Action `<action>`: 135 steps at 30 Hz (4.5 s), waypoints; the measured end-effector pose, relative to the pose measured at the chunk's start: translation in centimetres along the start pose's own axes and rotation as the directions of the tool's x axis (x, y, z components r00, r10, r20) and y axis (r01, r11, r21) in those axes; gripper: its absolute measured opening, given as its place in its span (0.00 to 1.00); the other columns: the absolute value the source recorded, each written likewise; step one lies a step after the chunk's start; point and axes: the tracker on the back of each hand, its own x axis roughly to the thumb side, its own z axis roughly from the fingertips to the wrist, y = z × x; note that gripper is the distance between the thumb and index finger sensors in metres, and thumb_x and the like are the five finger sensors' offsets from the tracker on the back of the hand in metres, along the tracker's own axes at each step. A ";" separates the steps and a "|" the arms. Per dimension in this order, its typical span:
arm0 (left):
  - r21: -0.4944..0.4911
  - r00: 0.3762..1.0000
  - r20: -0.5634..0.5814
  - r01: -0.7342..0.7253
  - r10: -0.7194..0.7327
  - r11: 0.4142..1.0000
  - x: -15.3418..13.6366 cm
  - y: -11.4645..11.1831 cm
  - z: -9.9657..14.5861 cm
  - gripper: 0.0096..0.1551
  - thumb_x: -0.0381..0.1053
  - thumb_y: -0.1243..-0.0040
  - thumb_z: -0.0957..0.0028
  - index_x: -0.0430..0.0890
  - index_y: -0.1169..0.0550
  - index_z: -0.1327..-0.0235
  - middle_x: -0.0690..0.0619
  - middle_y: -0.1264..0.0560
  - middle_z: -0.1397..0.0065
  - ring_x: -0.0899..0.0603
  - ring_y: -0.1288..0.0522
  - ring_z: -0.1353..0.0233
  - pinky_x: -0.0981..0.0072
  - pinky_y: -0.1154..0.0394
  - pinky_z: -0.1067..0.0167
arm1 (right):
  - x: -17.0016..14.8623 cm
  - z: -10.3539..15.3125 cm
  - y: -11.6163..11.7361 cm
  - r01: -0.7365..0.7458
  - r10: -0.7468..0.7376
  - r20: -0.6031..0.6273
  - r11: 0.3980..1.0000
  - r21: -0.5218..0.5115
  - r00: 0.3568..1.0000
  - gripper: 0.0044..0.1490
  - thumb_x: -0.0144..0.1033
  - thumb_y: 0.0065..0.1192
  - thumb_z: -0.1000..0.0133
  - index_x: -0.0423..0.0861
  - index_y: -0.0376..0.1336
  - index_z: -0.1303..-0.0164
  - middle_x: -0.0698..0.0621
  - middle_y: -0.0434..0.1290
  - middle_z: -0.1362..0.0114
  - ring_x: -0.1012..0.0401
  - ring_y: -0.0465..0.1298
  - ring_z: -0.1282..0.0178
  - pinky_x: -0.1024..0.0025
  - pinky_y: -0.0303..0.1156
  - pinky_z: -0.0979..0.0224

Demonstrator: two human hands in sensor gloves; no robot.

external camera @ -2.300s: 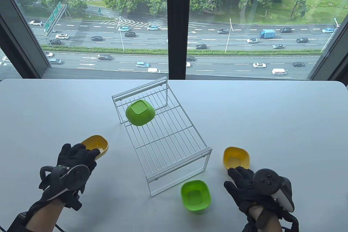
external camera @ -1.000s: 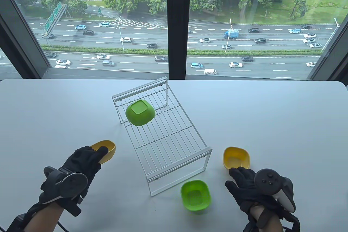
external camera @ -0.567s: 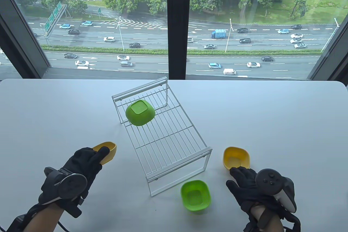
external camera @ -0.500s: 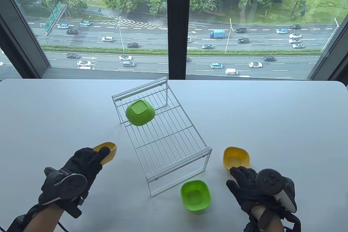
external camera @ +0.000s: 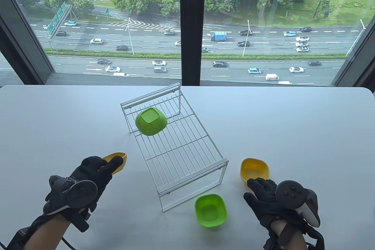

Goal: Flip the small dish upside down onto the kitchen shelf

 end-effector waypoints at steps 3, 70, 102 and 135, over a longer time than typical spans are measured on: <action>0.019 1.000 0.003 -0.014 0.014 1.000 0.2 0.8 -0.2 0.36 0.54 0.54 0.47 0.70 0.46 0.24 0.54 0.32 0.30 0.40 0.34 0.25 0.40 0.26 0.30 | 0.0 0.0 0.0 -0.003 0.003 0.004 1.000 -0.008 1.000 0.49 0.64 0.50 0.43 0.46 0.49 0.18 0.37 0.46 0.14 0.36 0.39 0.18 0.32 0.43 0.22; -0.181 0.912 -0.290 -0.351 0.291 0.919 7.9 0.4 -12.9 0.34 0.61 0.47 0.47 0.55 0.25 0.26 0.37 0.24 0.25 0.32 0.24 0.35 0.55 0.21 0.39 | -0.1 0.1 -0.3 0.003 -0.003 0.017 1.000 -0.021 1.000 0.49 0.65 0.49 0.43 0.45 0.49 0.19 0.37 0.47 0.14 0.35 0.39 0.18 0.33 0.45 0.22; -0.080 0.967 -0.102 -0.243 0.235 0.967 -2.0 -0.2 0.4 0.33 0.62 0.46 0.49 0.58 0.25 0.28 0.47 0.31 0.19 0.35 0.30 0.25 0.37 0.28 0.30 | -0.6 -0.6 1.1 -0.030 0.030 0.007 1.000 0.003 1.000 0.46 0.62 0.52 0.43 0.43 0.56 0.22 0.37 0.53 0.16 0.36 0.46 0.19 0.34 0.49 0.22; -0.138 0.977 -0.177 -0.144 0.119 0.980 -3.2 -2.5 0.5 0.33 0.61 0.43 0.50 0.59 0.27 0.28 0.50 0.34 0.18 0.35 0.36 0.21 0.32 0.36 0.26 | 3.8 -0.6 3.1 -0.237 0.222 0.178 0.970 0.062 0.958 0.44 0.53 0.68 0.45 0.48 0.57 0.21 0.41 0.53 0.14 0.38 0.50 0.18 0.34 0.51 0.22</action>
